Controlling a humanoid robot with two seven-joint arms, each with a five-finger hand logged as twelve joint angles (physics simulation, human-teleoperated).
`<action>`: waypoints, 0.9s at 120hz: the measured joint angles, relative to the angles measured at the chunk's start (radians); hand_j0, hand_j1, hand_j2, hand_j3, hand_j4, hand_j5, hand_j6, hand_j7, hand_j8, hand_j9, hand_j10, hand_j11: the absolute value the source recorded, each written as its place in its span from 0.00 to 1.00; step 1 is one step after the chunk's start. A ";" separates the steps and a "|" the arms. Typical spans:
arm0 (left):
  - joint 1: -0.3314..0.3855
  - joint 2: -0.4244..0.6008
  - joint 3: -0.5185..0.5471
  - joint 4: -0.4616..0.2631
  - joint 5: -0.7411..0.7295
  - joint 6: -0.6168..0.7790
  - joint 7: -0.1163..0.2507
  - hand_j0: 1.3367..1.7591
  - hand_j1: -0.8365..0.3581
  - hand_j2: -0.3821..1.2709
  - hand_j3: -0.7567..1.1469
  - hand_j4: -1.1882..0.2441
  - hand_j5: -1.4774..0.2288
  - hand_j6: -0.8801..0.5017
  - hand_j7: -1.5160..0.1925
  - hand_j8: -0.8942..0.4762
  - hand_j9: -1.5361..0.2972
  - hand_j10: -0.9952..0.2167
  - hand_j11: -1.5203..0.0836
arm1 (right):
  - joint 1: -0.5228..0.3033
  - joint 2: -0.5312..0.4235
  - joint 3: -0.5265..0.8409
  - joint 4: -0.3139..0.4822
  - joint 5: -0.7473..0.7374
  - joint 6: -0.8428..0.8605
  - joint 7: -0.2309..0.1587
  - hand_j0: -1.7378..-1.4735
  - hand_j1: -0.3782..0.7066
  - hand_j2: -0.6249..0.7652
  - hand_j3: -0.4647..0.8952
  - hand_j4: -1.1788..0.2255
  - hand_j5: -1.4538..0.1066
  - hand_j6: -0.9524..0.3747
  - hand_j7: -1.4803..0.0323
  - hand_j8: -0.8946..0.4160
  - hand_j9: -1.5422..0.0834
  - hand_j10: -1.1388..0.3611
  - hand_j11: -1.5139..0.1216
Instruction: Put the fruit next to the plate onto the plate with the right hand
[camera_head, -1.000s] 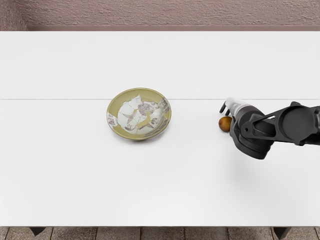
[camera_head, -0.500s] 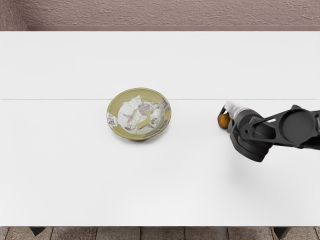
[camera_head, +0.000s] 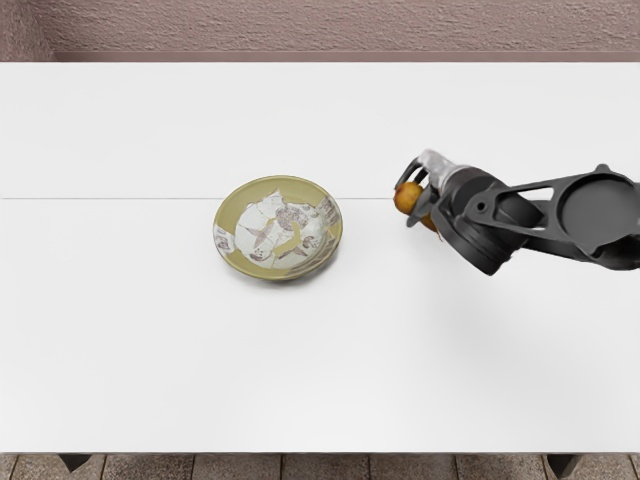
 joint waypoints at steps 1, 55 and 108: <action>0.000 0.000 0.000 0.000 0.000 0.000 0.000 0.76 0.99 0.23 0.40 0.83 0.86 0.63 0.88 0.65 0.84 0.82 0.94 | 0.000 0.011 0.001 -0.005 0.000 0.000 0.000 0.35 0.68 0.69 0.34 0.43 0.20 0.41 0.23 0.34 0.23 0.38 0.22; 0.000 0.000 0.000 0.000 0.000 0.000 0.000 0.76 0.99 0.23 0.40 0.83 0.86 0.63 0.88 0.65 0.84 0.82 0.94 | 0.137 0.326 0.081 -0.260 0.012 0.006 0.001 0.34 0.72 0.74 0.34 0.47 0.16 0.43 0.23 0.37 0.21 0.39 0.20; 0.000 0.000 0.000 0.000 0.000 0.000 0.000 0.76 0.99 0.23 0.40 0.83 0.86 0.63 0.88 0.65 0.84 0.82 0.94 | 0.039 0.338 0.091 -0.259 0.015 0.003 -0.001 0.34 0.64 0.67 0.34 0.44 0.22 0.40 0.28 0.33 0.27 0.37 0.26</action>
